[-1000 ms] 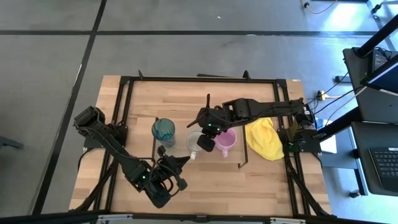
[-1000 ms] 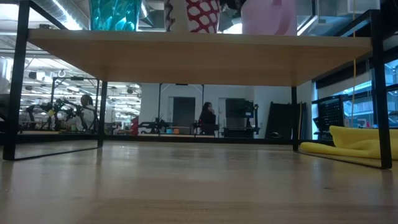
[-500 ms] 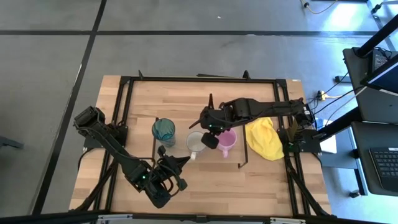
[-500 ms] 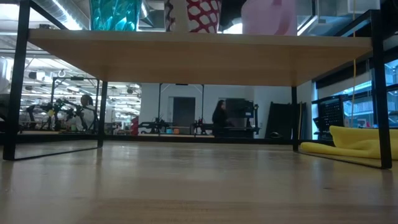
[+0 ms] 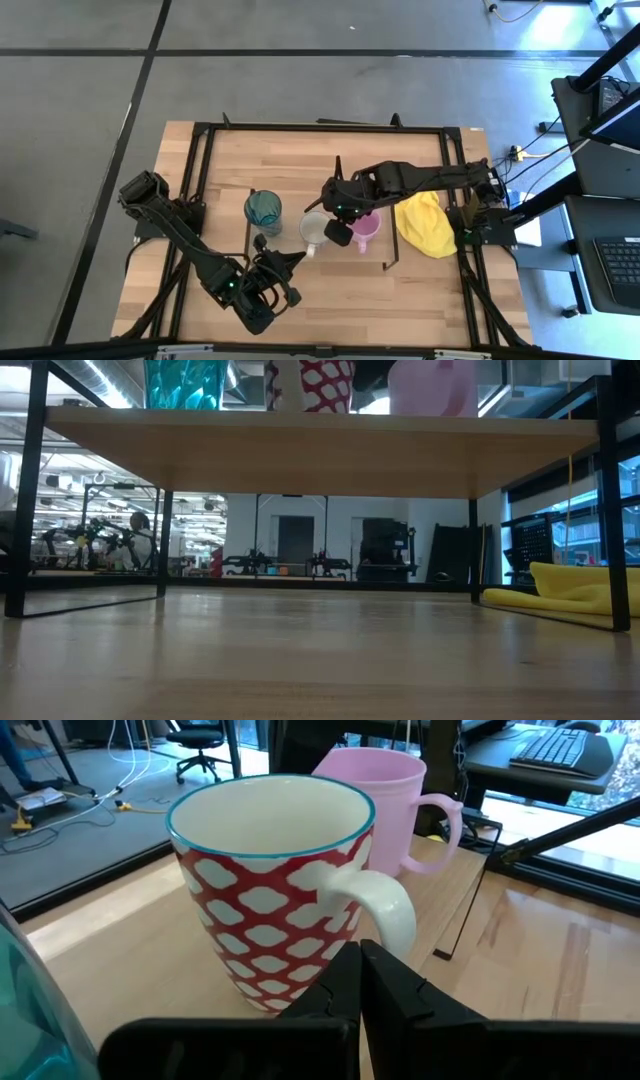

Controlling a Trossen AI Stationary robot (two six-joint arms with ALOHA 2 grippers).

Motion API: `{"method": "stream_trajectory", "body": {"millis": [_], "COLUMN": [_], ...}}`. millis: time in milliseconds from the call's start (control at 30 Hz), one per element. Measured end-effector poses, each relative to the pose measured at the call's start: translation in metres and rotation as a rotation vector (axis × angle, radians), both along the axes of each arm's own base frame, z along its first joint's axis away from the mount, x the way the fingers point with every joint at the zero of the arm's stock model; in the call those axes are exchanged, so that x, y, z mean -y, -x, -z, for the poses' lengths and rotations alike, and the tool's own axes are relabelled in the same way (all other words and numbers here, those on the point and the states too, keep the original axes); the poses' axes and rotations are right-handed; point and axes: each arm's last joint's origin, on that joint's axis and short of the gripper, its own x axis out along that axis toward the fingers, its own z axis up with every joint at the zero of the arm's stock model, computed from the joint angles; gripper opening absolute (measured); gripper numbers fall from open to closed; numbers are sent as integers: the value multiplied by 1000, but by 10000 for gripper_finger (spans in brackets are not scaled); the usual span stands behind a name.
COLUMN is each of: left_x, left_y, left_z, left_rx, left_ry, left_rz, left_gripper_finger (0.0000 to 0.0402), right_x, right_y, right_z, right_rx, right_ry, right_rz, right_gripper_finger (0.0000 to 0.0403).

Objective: Stack small to large cups/mugs on shelf
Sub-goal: Put the red cup on the shelf

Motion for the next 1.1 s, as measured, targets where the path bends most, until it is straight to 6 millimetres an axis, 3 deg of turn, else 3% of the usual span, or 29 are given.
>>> {"method": "stream_trajectory", "body": {"millis": [1100], "left_x": [-6], "left_y": [-8], "left_z": [-1], "left_rx": [17], "left_ry": [34], "left_rz": [-17], "left_gripper_finger": [0], "right_x": [-7], "right_y": [-8], "right_z": [-4], "right_rx": [94], "right_ry": [-52], "right_rz": [-35], "right_gripper_finger": [3]}}
